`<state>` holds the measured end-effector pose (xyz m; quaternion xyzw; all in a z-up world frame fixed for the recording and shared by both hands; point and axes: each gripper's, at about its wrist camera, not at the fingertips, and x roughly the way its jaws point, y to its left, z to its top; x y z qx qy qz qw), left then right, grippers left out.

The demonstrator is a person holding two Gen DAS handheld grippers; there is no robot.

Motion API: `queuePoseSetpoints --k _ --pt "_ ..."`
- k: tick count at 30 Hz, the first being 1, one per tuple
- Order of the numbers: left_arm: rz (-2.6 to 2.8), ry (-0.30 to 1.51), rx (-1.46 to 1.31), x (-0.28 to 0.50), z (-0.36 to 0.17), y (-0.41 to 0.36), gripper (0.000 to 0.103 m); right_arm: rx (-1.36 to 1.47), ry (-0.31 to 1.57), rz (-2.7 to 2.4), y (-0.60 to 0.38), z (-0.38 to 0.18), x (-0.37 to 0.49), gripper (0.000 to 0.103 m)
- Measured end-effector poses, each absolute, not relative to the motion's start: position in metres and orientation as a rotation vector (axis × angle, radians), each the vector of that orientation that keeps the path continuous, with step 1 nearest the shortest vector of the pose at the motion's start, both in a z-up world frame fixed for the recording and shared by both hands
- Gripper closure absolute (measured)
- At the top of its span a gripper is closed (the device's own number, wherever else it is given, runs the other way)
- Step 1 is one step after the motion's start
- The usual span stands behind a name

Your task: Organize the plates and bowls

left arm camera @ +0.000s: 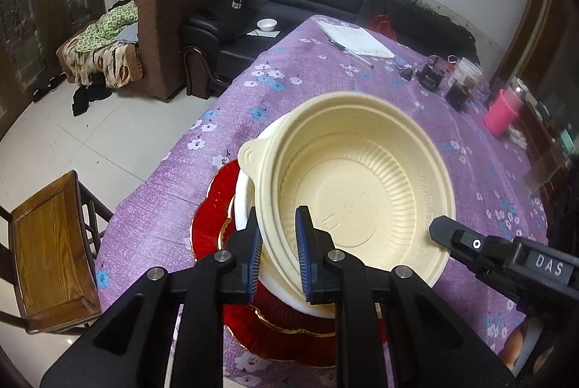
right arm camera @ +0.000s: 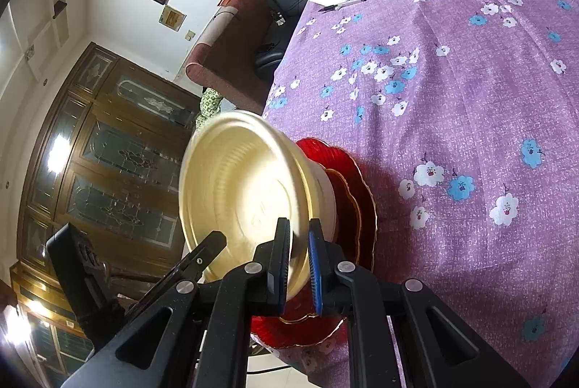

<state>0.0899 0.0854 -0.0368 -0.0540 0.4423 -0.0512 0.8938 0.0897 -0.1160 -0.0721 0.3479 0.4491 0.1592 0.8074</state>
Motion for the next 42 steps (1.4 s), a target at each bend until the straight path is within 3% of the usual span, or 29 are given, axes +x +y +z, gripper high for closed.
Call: queuePoseSetpoints --k 6,11,24,28,32,34,37,42 --pt "-0.073 0.877 -0.058 0.084 -0.03 0.085 0.084 0.791 0.983 0.364 -0.12 -0.075 0.093 0.091" --pt "-0.018 0.809 -0.023 0.076 -0.021 0.091 0.067 0.778 0.978 0.361 -0.119 -0.073 0.094 0.091" --pt "0.029 0.754 0.001 0.066 -0.011 0.092 0.066 0.77 0.964 0.365 -0.117 -0.071 0.091 0.09" --pt "0.052 0.722 0.003 0.061 -0.004 0.092 0.05 0.789 0.964 0.379 -0.121 -0.07 0.088 0.09" --pt "0.063 0.692 0.012 0.054 0.002 0.089 0.049 0.792 0.959 0.39 -0.124 -0.068 0.086 0.089" --pt "0.06 0.687 0.01 0.052 0.005 0.086 0.047 0.788 0.946 0.396 -0.126 -0.065 0.082 0.086" --pt "0.054 0.676 0.01 0.048 0.009 0.081 0.039 0.783 0.924 0.405 -0.128 -0.059 0.077 0.072" --pt "0.032 0.654 0.02 0.04 0.016 0.066 0.038 0.773 0.876 0.407 -0.136 -0.049 0.066 0.054"
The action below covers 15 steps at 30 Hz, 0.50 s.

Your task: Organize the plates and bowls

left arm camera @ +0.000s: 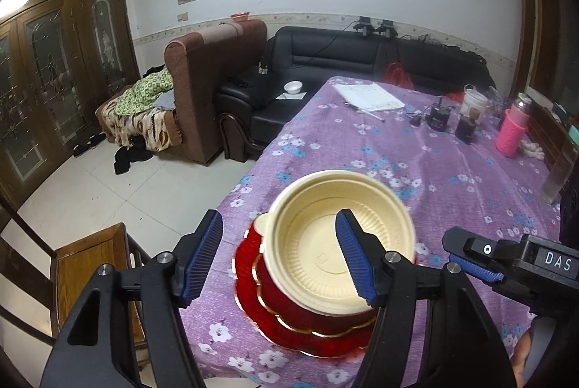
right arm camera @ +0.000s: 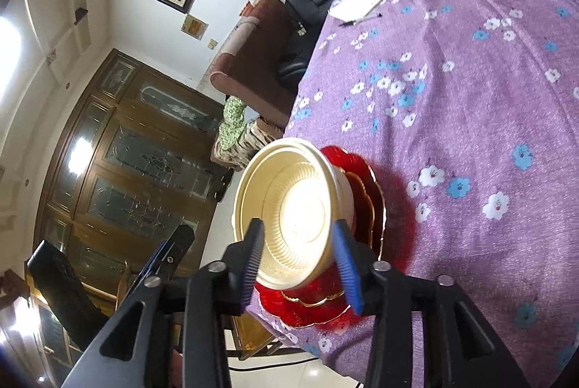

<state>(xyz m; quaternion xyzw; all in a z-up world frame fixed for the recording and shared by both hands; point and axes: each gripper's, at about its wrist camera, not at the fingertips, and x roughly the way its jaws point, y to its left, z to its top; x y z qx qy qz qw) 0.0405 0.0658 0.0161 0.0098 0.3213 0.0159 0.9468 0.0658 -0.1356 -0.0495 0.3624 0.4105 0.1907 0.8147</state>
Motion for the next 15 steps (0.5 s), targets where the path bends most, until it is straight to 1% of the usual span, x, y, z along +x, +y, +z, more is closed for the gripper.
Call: queuePoseSetpoints --k 3,9,15 --pt "0.02 0.635 0.033 0.034 0.022 0.054 0.038 0.774 0.839 0.388 -0.146 -0.044 0.058 0.047" --pt "-0.002 0.616 0.039 0.024 0.03 0.038 0.038 0.758 0.763 0.368 -0.166 -0.03 0.041 0.047" --pt "-0.009 0.583 0.048 0.008 0.034 0.033 0.038 0.637 0.642 0.399 -0.163 -0.009 0.013 0.047"
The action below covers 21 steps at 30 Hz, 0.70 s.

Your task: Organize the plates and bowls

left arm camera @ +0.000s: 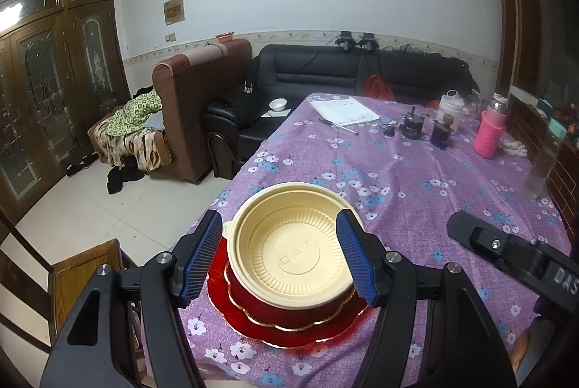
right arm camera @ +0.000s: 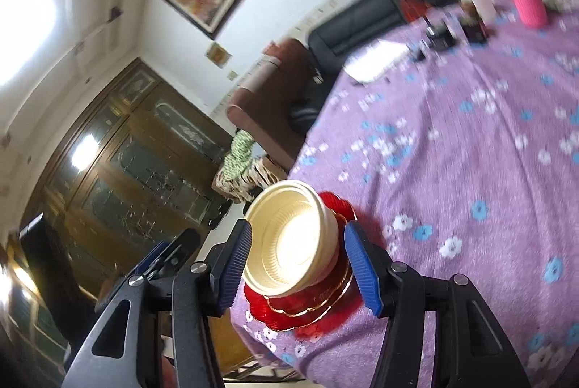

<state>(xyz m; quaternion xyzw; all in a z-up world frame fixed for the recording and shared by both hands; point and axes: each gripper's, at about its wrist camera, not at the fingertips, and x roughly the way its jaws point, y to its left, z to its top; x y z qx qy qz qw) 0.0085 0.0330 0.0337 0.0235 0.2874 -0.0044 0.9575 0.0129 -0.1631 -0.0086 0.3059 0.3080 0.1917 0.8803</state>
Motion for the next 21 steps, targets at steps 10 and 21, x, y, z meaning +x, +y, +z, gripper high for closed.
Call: queuePoseSetpoints --k 10,21 --pt "0.024 0.52 0.058 -0.021 0.035 0.046 0.02 0.478 0.463 0.45 -0.144 0.02 -0.027 0.043" --pt "0.052 0.53 0.007 -0.023 0.035 0.074 0.02 0.323 0.423 0.487 -0.107 0.027 -0.046 0.043"
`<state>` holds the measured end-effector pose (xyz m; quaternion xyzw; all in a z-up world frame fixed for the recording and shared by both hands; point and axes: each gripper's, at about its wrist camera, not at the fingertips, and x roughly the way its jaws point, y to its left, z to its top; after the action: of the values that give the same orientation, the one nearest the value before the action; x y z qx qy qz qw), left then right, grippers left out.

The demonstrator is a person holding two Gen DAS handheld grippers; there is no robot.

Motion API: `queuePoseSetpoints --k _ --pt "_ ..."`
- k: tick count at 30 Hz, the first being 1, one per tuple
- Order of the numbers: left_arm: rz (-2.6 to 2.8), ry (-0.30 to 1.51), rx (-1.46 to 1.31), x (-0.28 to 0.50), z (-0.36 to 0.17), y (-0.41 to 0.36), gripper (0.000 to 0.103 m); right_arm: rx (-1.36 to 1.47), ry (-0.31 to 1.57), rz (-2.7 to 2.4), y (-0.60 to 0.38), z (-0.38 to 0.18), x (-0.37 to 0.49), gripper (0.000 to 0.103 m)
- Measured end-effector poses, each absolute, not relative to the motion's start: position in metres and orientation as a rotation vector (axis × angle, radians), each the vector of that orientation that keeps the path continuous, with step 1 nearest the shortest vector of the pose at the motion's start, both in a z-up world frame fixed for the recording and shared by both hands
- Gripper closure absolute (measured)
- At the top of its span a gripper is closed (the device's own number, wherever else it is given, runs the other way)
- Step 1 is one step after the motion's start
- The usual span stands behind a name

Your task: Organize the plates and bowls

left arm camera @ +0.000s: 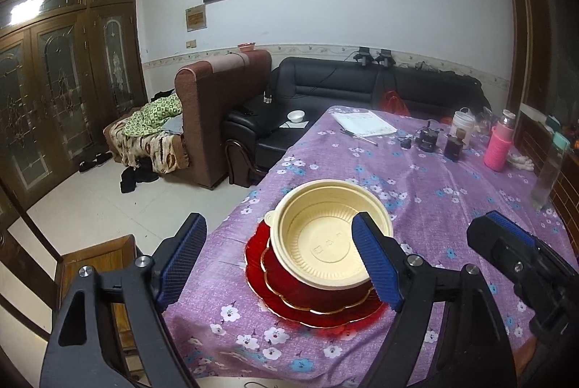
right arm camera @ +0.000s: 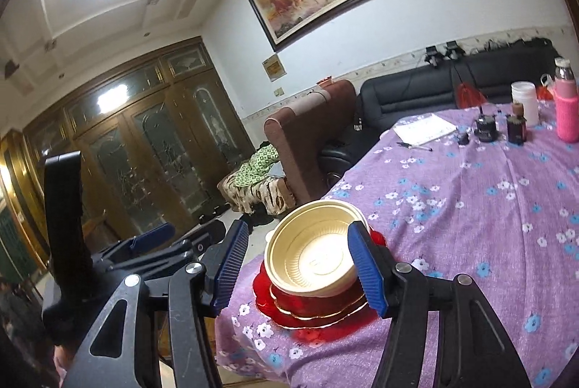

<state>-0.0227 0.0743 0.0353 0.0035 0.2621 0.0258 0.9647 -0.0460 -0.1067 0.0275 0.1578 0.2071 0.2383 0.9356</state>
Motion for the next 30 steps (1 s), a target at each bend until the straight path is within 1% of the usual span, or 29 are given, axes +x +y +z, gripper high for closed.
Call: queuePoseSetpoints --k 30 --pt "0.068 0.597 -0.067 -0.004 0.023 0.097 0.02 0.288 0.476 0.504 -0.078 0.016 -0.025 0.043"
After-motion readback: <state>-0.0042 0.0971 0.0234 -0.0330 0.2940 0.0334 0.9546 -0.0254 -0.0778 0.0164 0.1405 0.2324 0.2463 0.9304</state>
